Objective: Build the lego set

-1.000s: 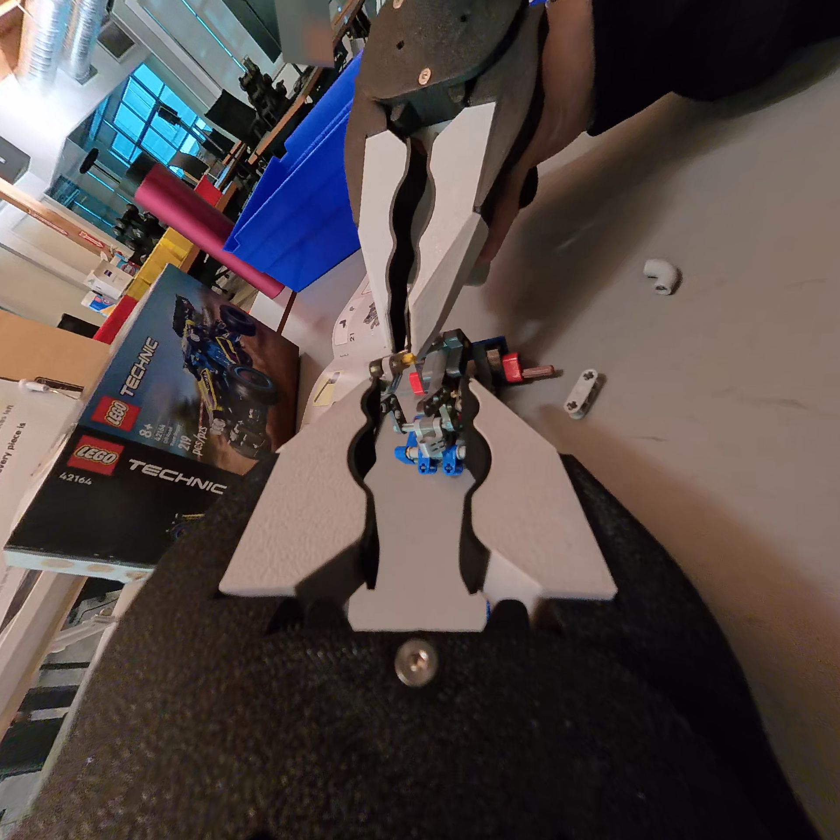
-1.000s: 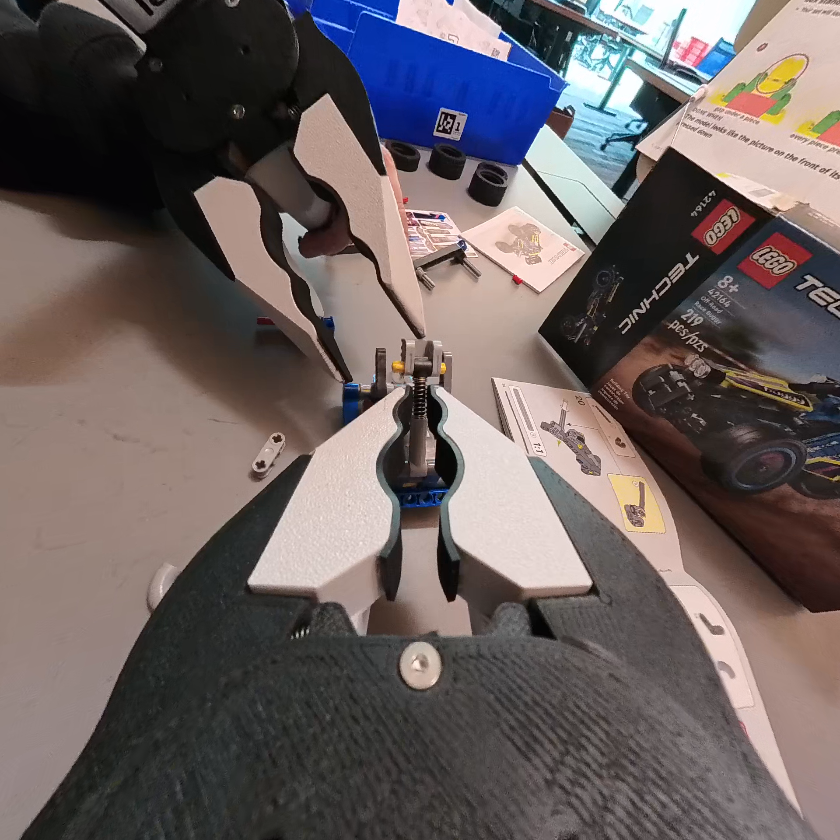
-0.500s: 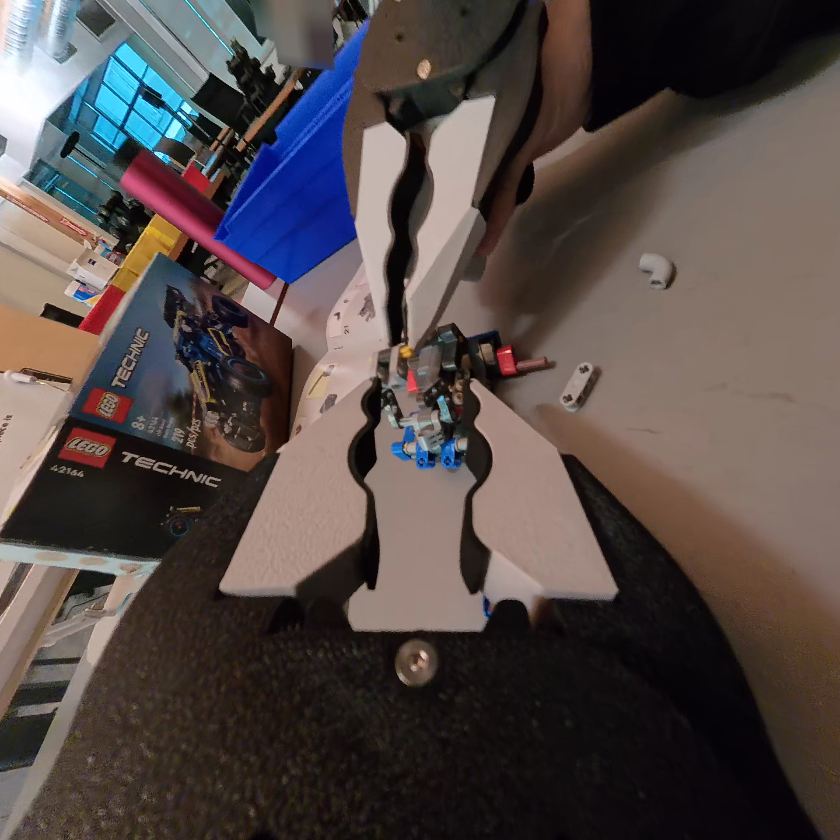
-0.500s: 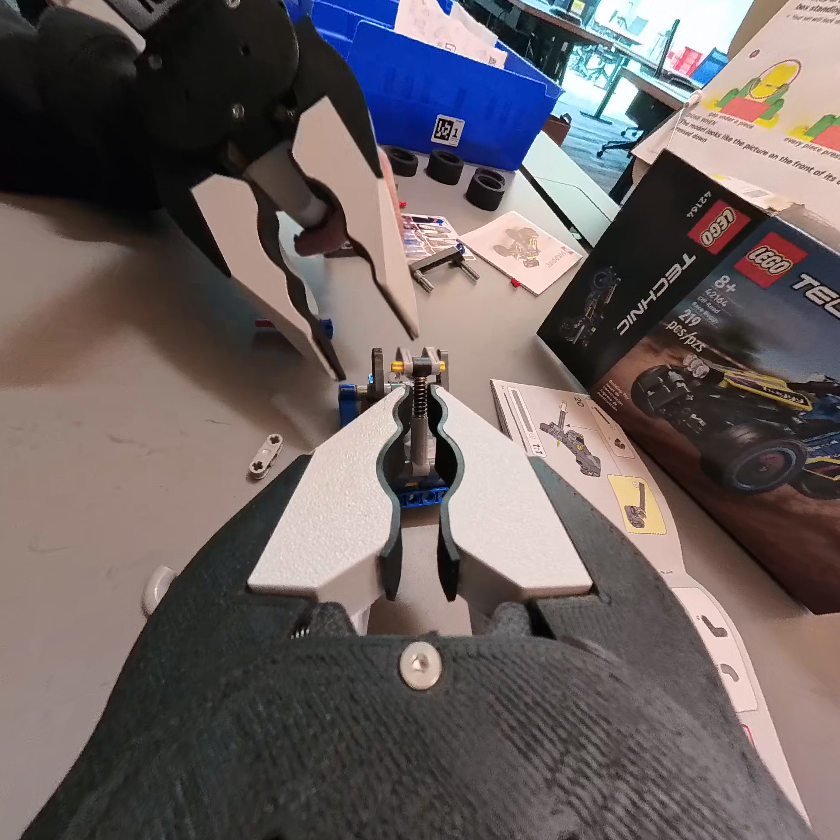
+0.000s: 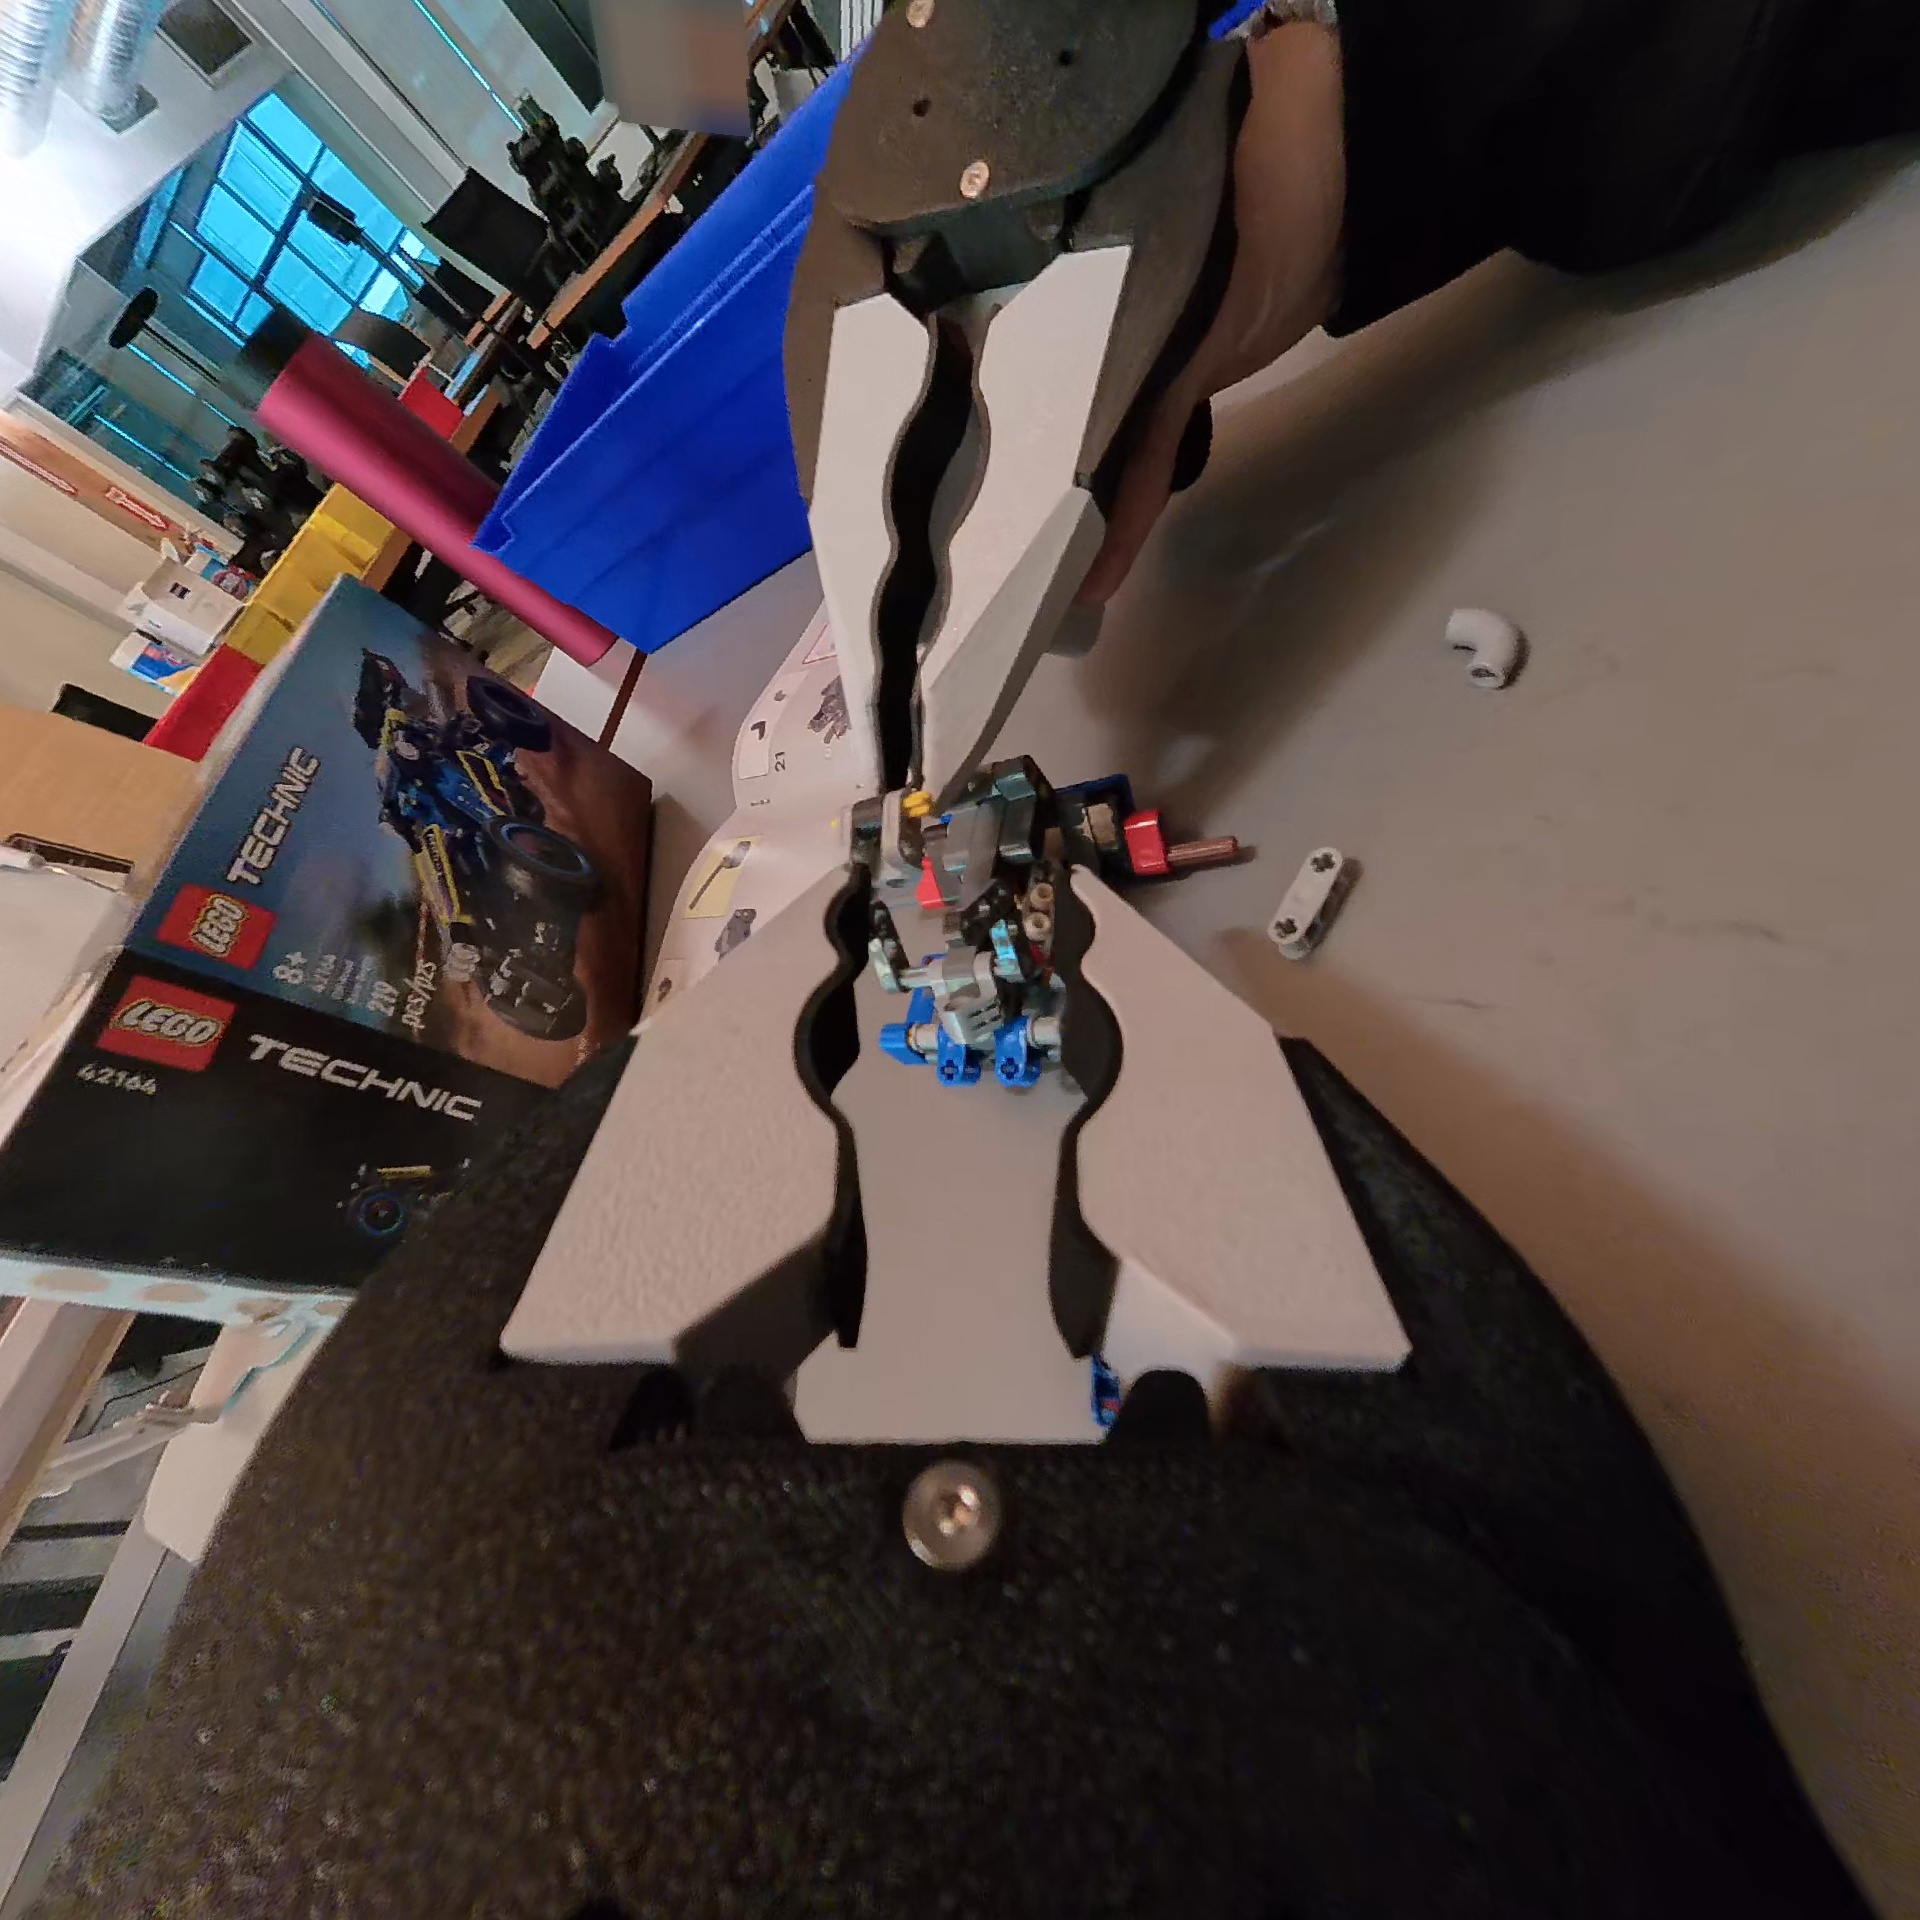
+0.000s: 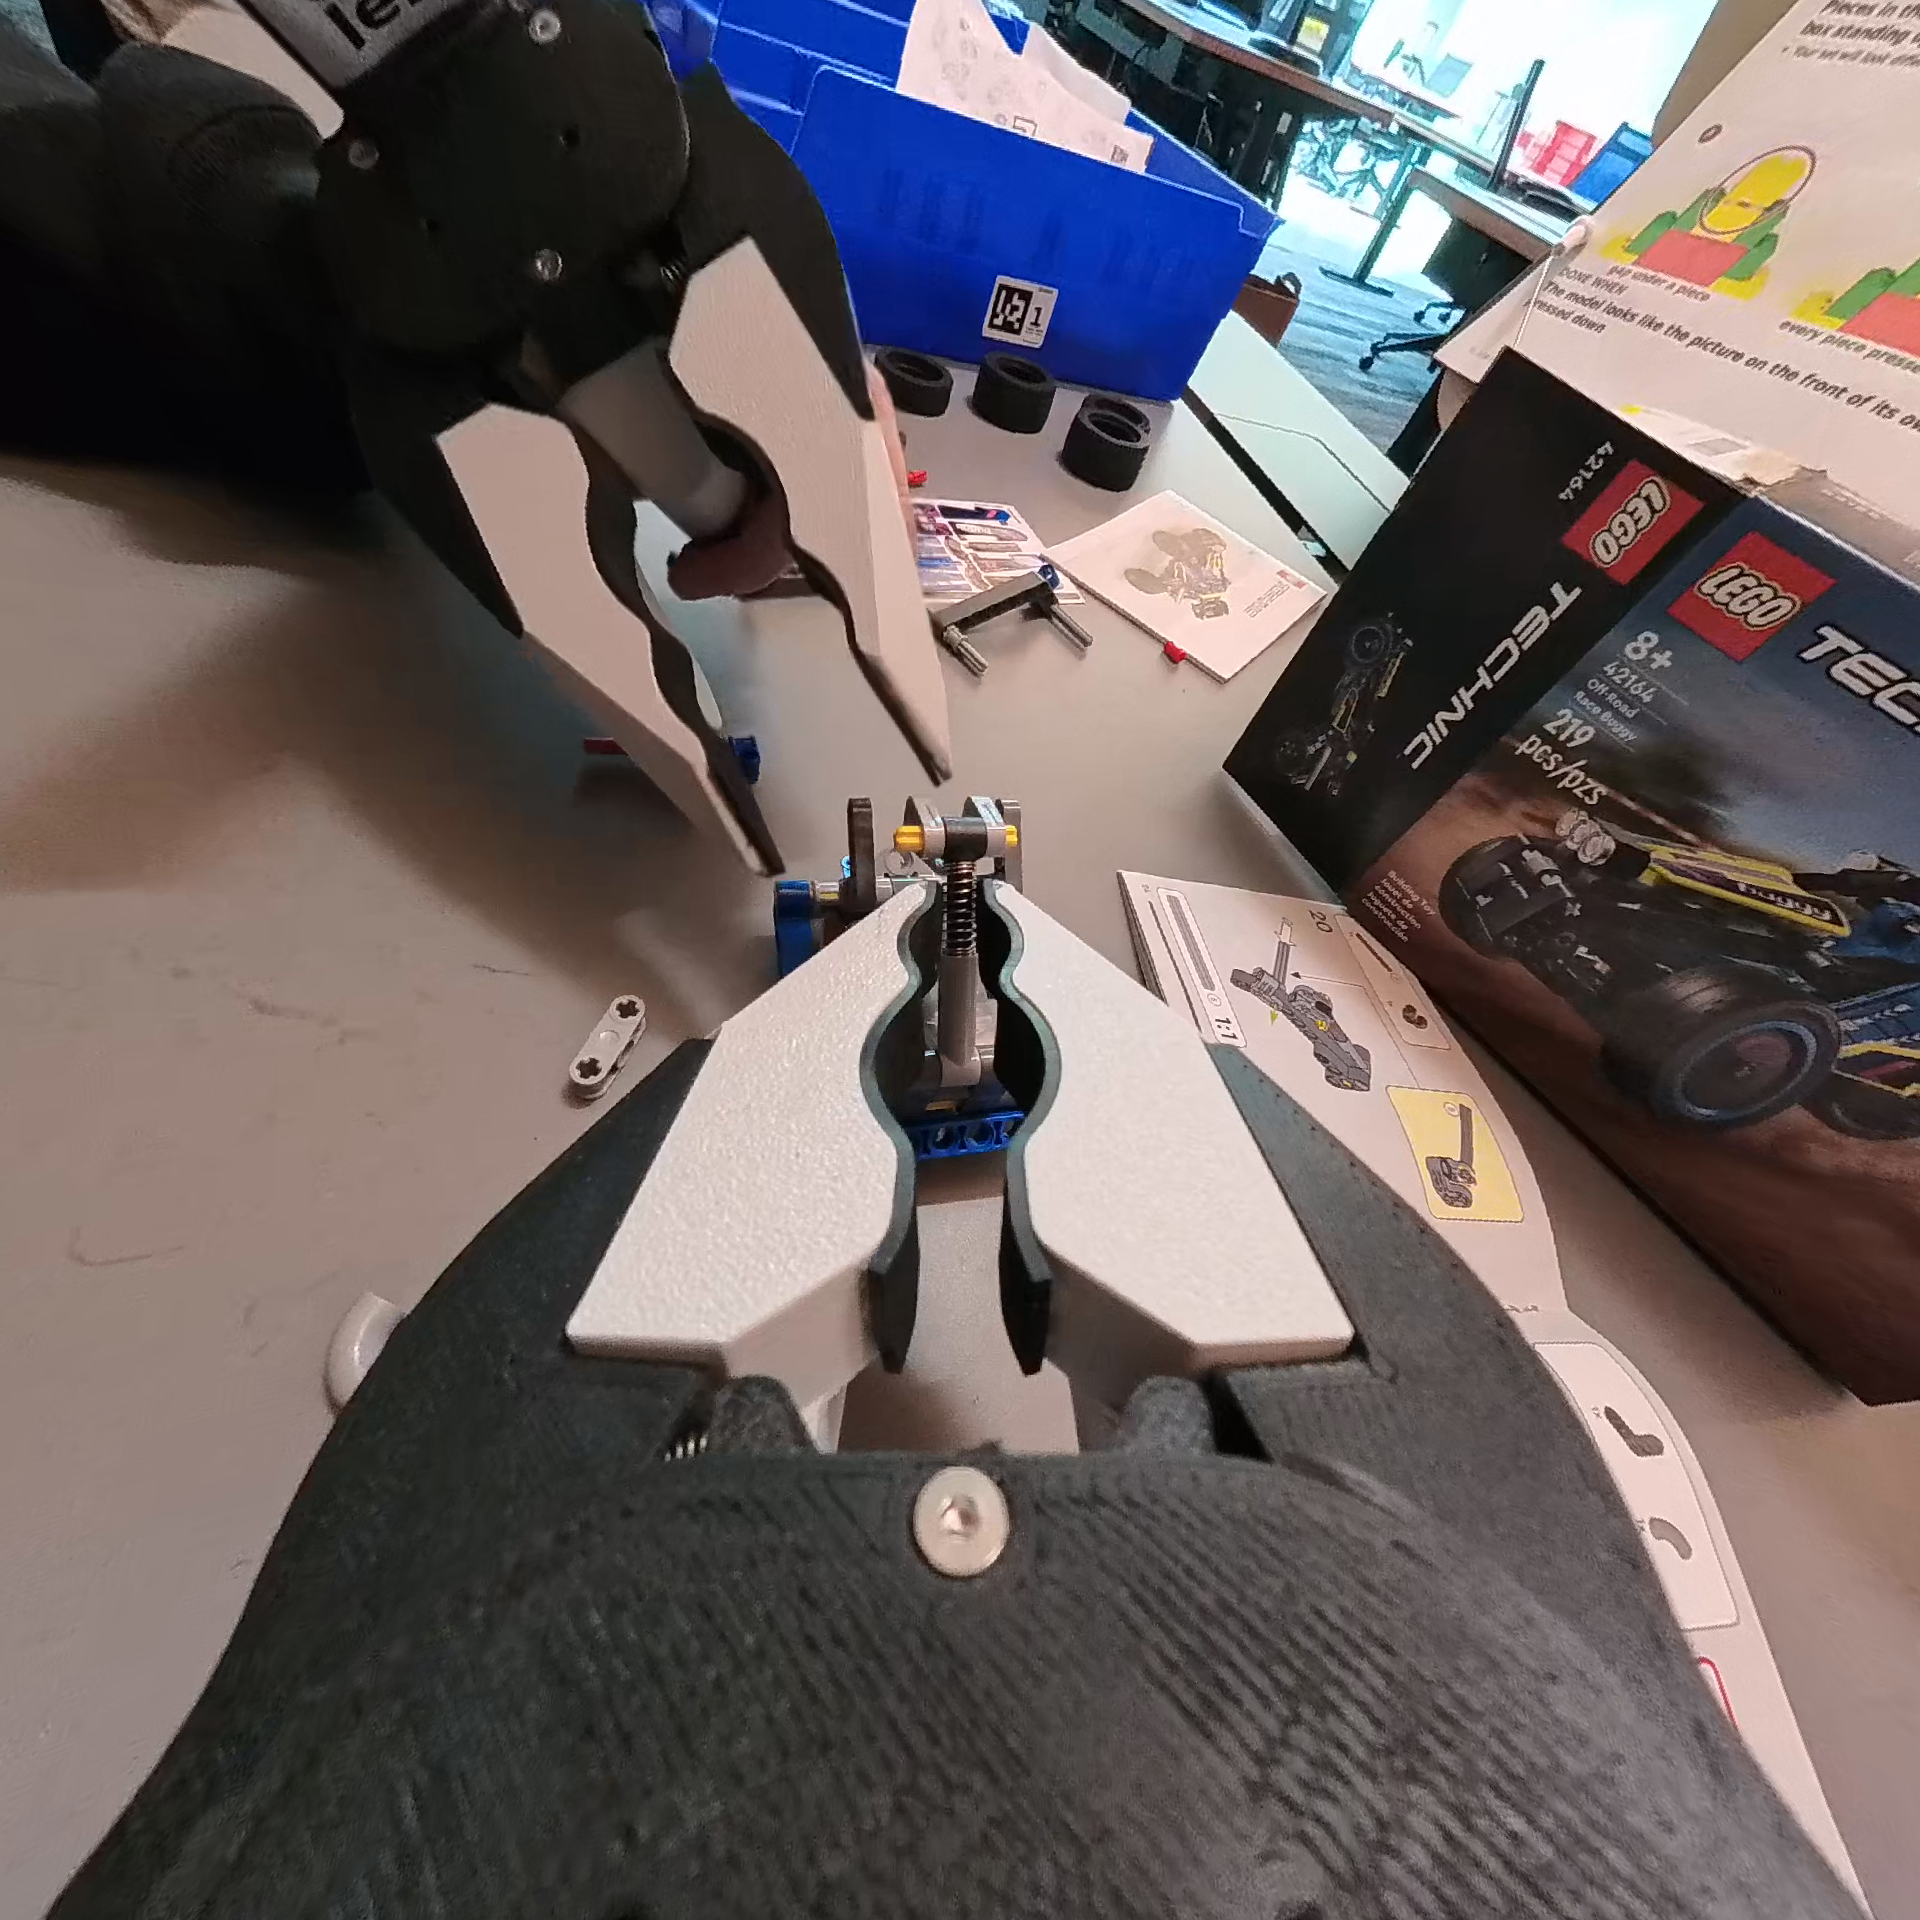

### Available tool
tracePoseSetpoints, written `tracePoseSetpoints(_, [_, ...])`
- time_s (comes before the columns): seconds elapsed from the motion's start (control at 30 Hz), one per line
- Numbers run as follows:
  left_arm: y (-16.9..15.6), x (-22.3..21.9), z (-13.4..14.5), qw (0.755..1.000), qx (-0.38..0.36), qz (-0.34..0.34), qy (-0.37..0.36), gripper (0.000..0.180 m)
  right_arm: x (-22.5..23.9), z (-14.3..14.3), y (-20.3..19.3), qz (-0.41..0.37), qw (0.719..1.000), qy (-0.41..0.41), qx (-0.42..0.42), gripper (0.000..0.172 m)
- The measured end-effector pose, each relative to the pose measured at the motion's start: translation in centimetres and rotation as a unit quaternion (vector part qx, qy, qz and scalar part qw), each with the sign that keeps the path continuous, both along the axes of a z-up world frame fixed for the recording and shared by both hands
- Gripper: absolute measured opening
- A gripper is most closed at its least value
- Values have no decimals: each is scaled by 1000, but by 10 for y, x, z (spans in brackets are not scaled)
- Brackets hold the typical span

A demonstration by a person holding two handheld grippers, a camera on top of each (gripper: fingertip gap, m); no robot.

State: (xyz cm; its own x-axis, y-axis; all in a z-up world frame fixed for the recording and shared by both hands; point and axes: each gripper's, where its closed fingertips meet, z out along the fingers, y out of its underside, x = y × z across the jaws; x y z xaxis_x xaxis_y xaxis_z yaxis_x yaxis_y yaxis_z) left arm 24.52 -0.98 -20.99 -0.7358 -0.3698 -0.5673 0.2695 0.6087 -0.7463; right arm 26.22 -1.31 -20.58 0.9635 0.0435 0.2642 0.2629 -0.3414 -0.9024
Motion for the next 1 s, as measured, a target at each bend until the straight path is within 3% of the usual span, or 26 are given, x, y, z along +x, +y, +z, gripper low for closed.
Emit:
tracePoseSetpoints(0.03, [1,0,2,1000,-5,1,1,31,0,0,0,1,1000,0,1,2])
tracePoseSetpoints(0.47, [30,1,1,998,-54,30,26,28,-8,-4,0,3,999,-40,-1,3])
tracePoseSetpoints(1.0, [26,-4,-2,996,-67,20,50,27,-9,-3,-2,25,999,-35,11,3])
